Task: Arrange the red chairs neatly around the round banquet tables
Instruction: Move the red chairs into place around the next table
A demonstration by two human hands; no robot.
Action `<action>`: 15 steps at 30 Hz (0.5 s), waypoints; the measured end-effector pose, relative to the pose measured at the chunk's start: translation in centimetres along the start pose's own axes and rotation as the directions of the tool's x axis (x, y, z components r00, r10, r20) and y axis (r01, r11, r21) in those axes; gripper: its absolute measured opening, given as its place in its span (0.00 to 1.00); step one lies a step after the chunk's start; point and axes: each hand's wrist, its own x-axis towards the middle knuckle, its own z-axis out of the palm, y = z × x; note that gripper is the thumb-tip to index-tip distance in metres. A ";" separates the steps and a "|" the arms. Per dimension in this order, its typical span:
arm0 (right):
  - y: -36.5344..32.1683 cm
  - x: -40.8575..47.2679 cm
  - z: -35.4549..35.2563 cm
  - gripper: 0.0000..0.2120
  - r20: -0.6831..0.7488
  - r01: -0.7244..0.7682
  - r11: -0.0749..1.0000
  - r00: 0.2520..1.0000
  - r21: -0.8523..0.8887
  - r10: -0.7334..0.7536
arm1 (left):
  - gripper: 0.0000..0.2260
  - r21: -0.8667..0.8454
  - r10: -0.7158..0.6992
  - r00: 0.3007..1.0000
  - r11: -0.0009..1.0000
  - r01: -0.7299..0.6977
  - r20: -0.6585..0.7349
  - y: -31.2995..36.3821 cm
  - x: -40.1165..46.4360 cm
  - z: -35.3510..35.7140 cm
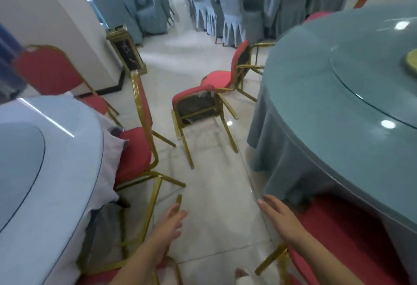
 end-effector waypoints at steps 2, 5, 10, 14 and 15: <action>-2.2 3.5 0.9 0.25 0.041 -0.012 0.999 0.999 -0.039 0.014 | 0.21 -0.039 0.017 0.998 0.999 -0.019 -0.060 1.6 2.3 -2.0; -5.7 8.1 2.2 0.25 0.108 0.008 0.997 0.994 -0.082 0.001 | 0.21 -0.059 -0.006 0.997 0.998 0.001 -0.080 3.8 5.2 -4.4; -10.3 16.4 4.8 0.27 0.110 -0.001 0.990 0.994 -0.139 0.016 | 0.24 -0.125 -0.055 0.997 0.991 0.049 -0.048 8.4 12.5 -7.1; -14.1 21.1 7.0 0.27 0.046 -0.047 0.984 0.997 -0.169 0.056 | 0.23 -0.102 0.012 0.999 0.995 -0.009 0.036 13.3 18.9 -8.5; -15.1 21.9 7.5 0.27 0.035 -0.065 0.984 0.997 -0.165 0.071 | 0.23 -0.107 0.017 0.998 0.994 -0.011 0.055 14.8 20.2 -8.7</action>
